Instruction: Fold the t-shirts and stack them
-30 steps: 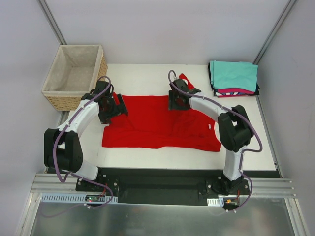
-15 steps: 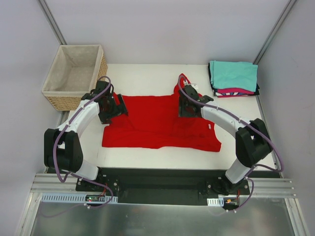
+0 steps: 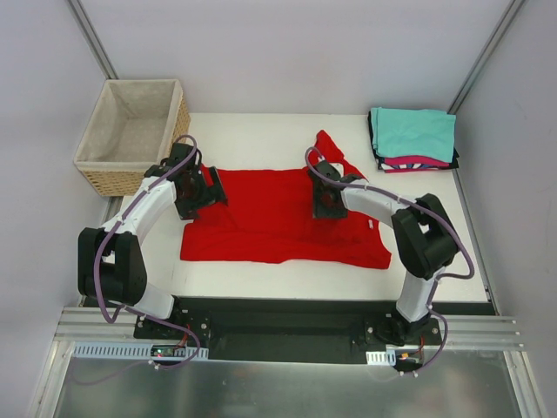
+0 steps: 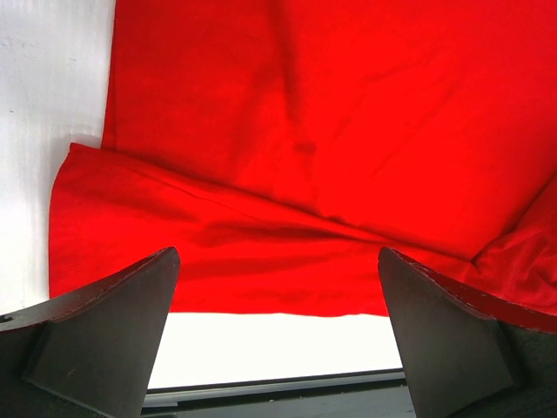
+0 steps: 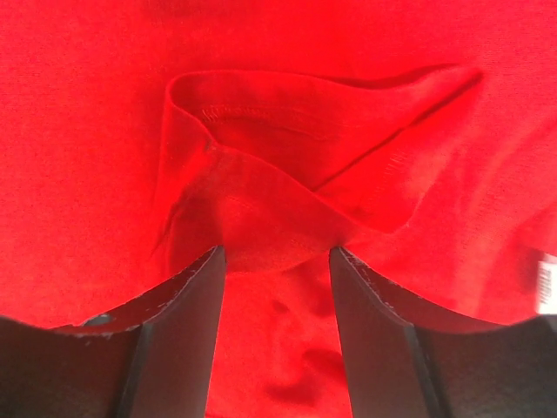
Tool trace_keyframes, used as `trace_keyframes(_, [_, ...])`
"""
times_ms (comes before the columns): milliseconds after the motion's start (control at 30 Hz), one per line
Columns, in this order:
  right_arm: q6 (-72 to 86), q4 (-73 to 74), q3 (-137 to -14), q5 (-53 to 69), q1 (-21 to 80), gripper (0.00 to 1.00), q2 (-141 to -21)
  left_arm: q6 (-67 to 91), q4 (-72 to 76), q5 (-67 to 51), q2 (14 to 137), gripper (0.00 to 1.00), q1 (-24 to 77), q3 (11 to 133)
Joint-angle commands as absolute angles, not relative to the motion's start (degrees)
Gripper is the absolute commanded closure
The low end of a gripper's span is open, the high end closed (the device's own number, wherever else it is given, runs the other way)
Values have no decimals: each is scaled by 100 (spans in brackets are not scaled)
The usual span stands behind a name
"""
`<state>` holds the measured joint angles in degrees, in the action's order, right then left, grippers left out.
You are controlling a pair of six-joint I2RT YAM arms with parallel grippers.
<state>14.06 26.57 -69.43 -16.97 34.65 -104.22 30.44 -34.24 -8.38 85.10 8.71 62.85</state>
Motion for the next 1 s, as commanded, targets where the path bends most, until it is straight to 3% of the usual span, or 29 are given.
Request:
trace_keyframes(0, [1556, 2435, -7277, -1486, 3498, 46, -10599, 2944, -3524, -800, 8420, 1, 923, 6267])
trace_keyframes(600, [1397, 2646, -8236, -1397, 3577, 48, -11013, 2944, -3516, -774, 8437, 1, 923, 6267])
trace_keyframes(867, [801, 2514, -7743, -2765, 3630, 47, -9406, 2883, -3472, -958, 8429, 1, 923, 6319])
trace_keyframes(933, [599, 2522, -7726, -2979, 3630, 45, -9011, 2778, -3445, -1028, 8490, 1, 923, 6363])
trace_keyframes(967, [545, 2522, -7717, -3049, 3621, 39, -8913, 2743, -3445, -1072, 8542, 1, 923, 6407])
